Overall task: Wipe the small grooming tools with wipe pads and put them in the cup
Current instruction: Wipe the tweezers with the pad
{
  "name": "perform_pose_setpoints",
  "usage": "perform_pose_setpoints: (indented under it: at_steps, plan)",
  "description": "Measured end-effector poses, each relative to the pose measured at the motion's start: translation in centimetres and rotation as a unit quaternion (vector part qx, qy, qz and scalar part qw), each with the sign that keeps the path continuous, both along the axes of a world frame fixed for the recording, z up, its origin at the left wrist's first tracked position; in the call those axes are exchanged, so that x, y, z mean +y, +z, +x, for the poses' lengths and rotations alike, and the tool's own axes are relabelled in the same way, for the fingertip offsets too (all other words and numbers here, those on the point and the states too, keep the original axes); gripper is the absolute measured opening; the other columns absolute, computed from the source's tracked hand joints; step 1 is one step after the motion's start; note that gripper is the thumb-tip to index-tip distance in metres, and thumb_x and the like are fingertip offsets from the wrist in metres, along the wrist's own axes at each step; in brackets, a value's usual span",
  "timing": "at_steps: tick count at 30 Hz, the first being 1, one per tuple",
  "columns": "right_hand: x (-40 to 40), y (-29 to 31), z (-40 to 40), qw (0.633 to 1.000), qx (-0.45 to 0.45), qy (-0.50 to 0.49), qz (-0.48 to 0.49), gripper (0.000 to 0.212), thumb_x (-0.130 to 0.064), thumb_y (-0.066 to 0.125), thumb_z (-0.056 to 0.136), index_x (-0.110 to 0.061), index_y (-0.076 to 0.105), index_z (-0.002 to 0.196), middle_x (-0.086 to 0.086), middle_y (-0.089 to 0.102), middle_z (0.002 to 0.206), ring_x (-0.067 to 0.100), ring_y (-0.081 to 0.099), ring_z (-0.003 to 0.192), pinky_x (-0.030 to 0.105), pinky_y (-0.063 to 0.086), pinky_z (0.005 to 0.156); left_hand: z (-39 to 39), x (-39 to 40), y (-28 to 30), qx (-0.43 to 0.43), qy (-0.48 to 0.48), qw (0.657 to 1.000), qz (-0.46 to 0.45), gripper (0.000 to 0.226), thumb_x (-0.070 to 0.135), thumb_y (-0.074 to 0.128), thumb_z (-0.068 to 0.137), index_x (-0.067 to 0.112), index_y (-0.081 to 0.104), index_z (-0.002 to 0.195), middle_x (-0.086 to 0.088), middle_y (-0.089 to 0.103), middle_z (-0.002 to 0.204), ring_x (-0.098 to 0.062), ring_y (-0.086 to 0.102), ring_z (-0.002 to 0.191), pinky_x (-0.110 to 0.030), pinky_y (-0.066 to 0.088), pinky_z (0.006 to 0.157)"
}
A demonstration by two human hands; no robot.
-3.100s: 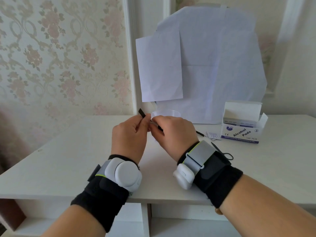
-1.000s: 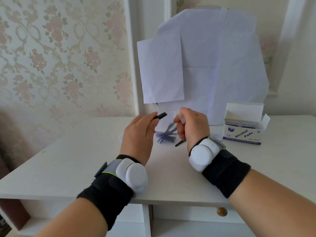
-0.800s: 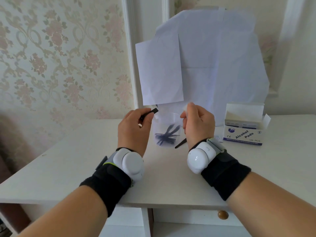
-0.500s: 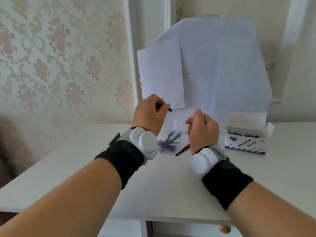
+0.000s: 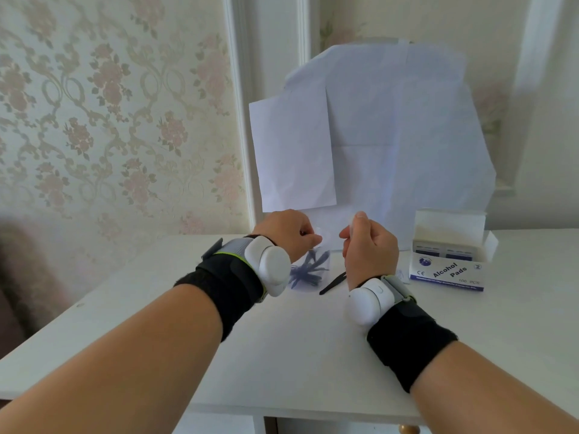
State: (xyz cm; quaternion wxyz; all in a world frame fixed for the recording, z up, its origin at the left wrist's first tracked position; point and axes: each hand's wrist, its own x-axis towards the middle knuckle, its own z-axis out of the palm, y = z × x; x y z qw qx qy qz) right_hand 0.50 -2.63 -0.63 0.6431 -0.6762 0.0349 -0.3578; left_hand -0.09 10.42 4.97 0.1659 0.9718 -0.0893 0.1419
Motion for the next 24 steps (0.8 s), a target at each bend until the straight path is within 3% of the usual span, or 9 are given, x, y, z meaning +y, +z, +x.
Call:
perform_pose_setpoints:
  at_steps: [3, 6, 9, 12, 15, 17, 19, 24]
  plan:
    - [-0.1, 0.1, 0.1, 1.000, 0.008, 0.003, 0.002, 0.049, -0.035, 0.041, 0.100, -0.014, 0.063, 0.061, 0.000, 0.059, 0.055, 0.022, 0.059, 0.061, 0.040, 0.052, 0.069, -0.1, 0.2, 0.1, 0.019, -0.001, 1.000, 0.002, 0.028, 0.044, 0.053, 0.094, 0.020, 0.067, 0.097, 0.005, 0.067, 0.095, -0.014, 0.060, 0.085, -0.027, 0.049, 0.075]
    - [-0.3, 0.2, 0.1, 1.000, 0.016, 0.009, 0.001, 0.047, -0.033, 0.042, 0.099, -0.015, 0.062, 0.060, -0.001, 0.058, 0.054, 0.022, 0.058, 0.061, 0.039, 0.051, 0.069, -0.6, 0.5, -0.5, -0.016, -0.008, 1.000, -0.024, 0.030, 0.040, 0.049, 0.097, 0.017, 0.066, 0.099, 0.004, 0.067, 0.096, -0.015, 0.060, 0.086, -0.026, 0.047, 0.075]
    - [-0.3, 0.4, 0.1, 0.999, 0.028, 0.020, -0.011, 0.045, -0.030, 0.042, 0.099, -0.017, 0.062, 0.062, -0.002, 0.058, 0.055, 0.021, 0.057, 0.062, 0.037, 0.049, 0.070, -1.2, 0.7, -2.1, -0.124, -0.011, 0.989, -0.077, 0.022, 0.031, 0.049, 0.097, 0.017, 0.066, 0.096, 0.004, 0.065, 0.095, -0.017, 0.058, 0.092, -0.033, 0.048, 0.084]
    - [-0.1, 0.2, 0.3, 0.997, 0.048, 0.050, -0.030, 0.035, -0.024, 0.036, 0.103, -0.013, 0.067, 0.089, -0.003, 0.059, 0.059, 0.019, 0.055, 0.060, 0.040, 0.052, 0.074, -1.7, 1.1, -4.3, -0.277, -0.040, 0.955, -0.101, 0.015, 0.022, 0.052, 0.094, 0.017, 0.064, 0.087, 0.004, 0.062, 0.088, -0.018, 0.052, 0.088, -0.037, 0.046, 0.083]
    - [0.1, -0.2, 0.4, 0.994, 0.060, 0.053, -0.075, 0.032, -0.018, 0.032, 0.103, -0.011, 0.062, 0.111, 0.005, 0.068, 0.077, 0.027, 0.061, 0.074, 0.045, 0.054, 0.082, -2.8, 1.0, -6.2, -0.330, -0.094, 0.935, -0.086, 0.015, 0.024, 0.053, 0.090, 0.015, 0.063, 0.081, 0.004, 0.058, 0.083, -0.019, 0.050, 0.079, -0.033, 0.045, 0.073]
    - [-0.1, -0.4, 0.3, 0.993, 0.055, 0.051, -0.094, 0.031, -0.017, 0.032, 0.102, -0.014, 0.061, 0.114, 0.012, 0.070, 0.098, 0.031, 0.064, 0.086, 0.045, 0.053, 0.086, -3.5, 0.6, -6.5, -0.350, -0.108, 0.928, -0.062, 0.015, 0.025, 0.057, 0.089, 0.015, 0.062, 0.079, 0.004, 0.056, 0.080, -0.019, 0.049, 0.075, -0.030, 0.044, 0.064]
    - [-0.4, -0.4, 0.1, 0.992, 0.056, 0.058, -0.099, 0.031, -0.019, 0.033, 0.102, -0.015, 0.062, 0.112, 0.010, 0.068, 0.100, 0.031, 0.063, 0.088, 0.046, 0.053, 0.087, -3.9, 0.2, -6.6, -0.381, -0.121, 0.917, -0.007, 0.013, 0.021, 0.062, 0.088, 0.013, 0.062, 0.077, 0.002, 0.056, 0.080, -0.021, 0.050, 0.074, -0.030, 0.043, 0.058]
    - [-0.6, -0.6, 0.0, 0.982, 0.124, 0.069, -0.128, 0.031, -0.014, 0.033, 0.102, -0.011, 0.064, 0.109, 0.012, 0.069, 0.106, 0.027, 0.061, 0.096, 0.033, 0.047, 0.087, -3.0, 0.5, -6.8, -0.374, -0.129, 0.918, 0.018, 0.012, 0.017, 0.066, 0.089, 0.012, 0.065, 0.077, -0.001, 0.057, 0.083, -0.025, 0.052, 0.075, -0.033, 0.046, 0.067]
